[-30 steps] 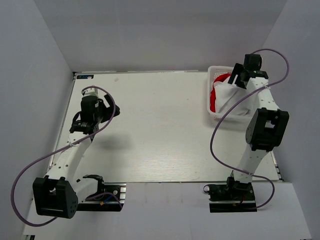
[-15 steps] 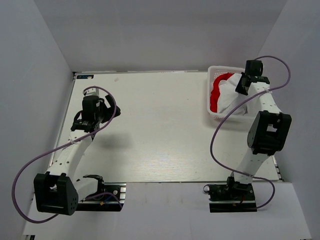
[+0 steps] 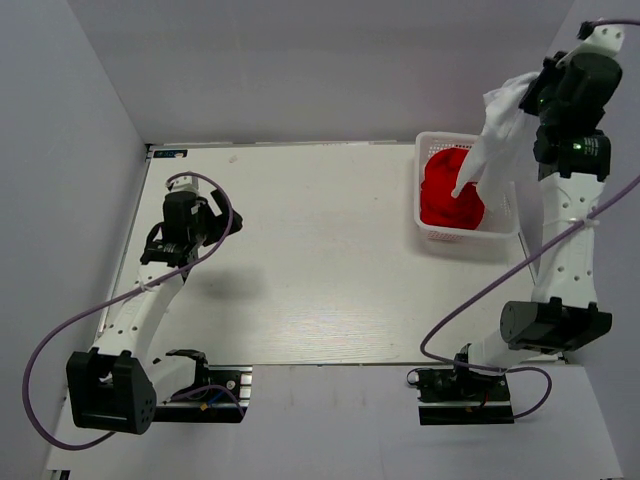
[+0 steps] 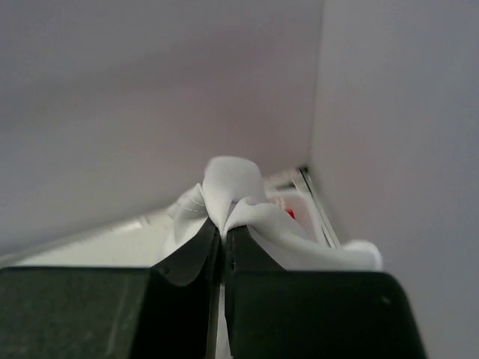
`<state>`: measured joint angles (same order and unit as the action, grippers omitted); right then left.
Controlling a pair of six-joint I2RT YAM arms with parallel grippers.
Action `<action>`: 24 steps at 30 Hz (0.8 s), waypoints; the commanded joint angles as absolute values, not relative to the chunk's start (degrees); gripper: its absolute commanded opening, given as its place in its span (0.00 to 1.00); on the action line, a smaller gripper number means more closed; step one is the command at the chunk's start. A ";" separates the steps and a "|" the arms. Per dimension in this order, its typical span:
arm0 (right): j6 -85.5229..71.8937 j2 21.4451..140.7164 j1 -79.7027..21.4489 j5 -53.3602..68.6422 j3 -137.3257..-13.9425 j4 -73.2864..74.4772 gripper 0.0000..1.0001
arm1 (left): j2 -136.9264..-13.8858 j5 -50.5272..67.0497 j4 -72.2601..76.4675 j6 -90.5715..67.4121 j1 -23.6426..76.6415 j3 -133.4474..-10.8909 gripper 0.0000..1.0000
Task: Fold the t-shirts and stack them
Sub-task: Grab crumpled tshirt from bin with the right arm, then move the tshirt to the center of the board
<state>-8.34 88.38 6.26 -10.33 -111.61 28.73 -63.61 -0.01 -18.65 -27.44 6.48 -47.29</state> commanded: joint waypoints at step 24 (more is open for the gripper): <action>-15.21 90.27 -15.38 39.31 -106.71 6.25 0.00 | -56.95 -1.93 -23.72 -36.20 5.71 -49.57 1.00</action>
